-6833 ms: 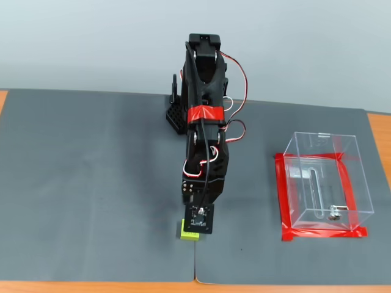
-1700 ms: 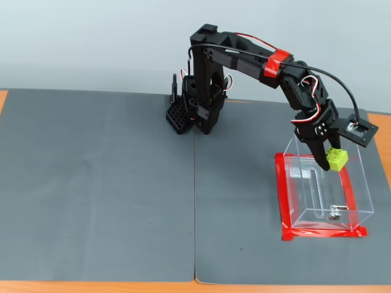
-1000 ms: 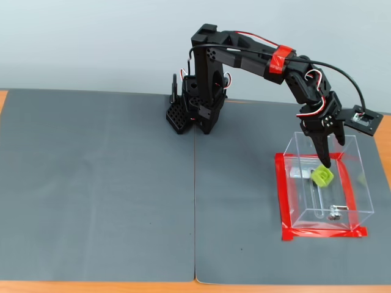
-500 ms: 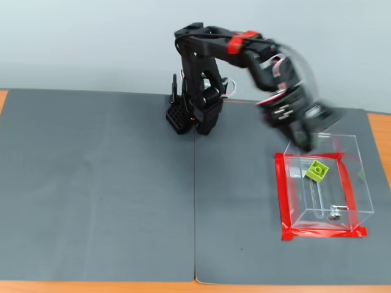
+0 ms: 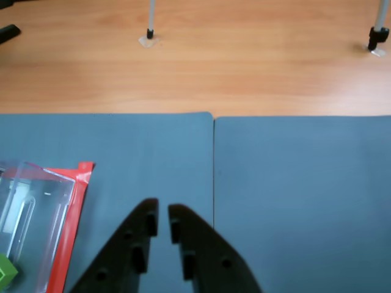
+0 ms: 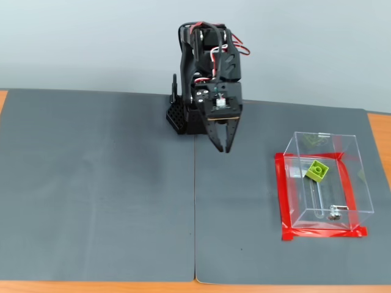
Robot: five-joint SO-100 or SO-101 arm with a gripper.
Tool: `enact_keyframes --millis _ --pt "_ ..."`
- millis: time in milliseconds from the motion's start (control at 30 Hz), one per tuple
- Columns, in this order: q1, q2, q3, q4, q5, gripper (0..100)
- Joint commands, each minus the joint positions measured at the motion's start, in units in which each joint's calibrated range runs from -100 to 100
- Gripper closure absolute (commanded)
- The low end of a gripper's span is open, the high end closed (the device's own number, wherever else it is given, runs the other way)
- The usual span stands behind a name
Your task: Pick the green lego block and place it into the transparent box
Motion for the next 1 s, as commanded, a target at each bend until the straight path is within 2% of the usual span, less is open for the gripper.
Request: enact_keyframes --millis 0,367,567,967 --pt "3.16 -8.65 8.91 0.06 0.10 98" --pt "4.13 -32.22 33.07 0.06 0.21 98" --pt "8.31 -41.21 42.93 0.06 0.21 98" --pt "8.68 -41.80 54.50 0.06 0.21 98"
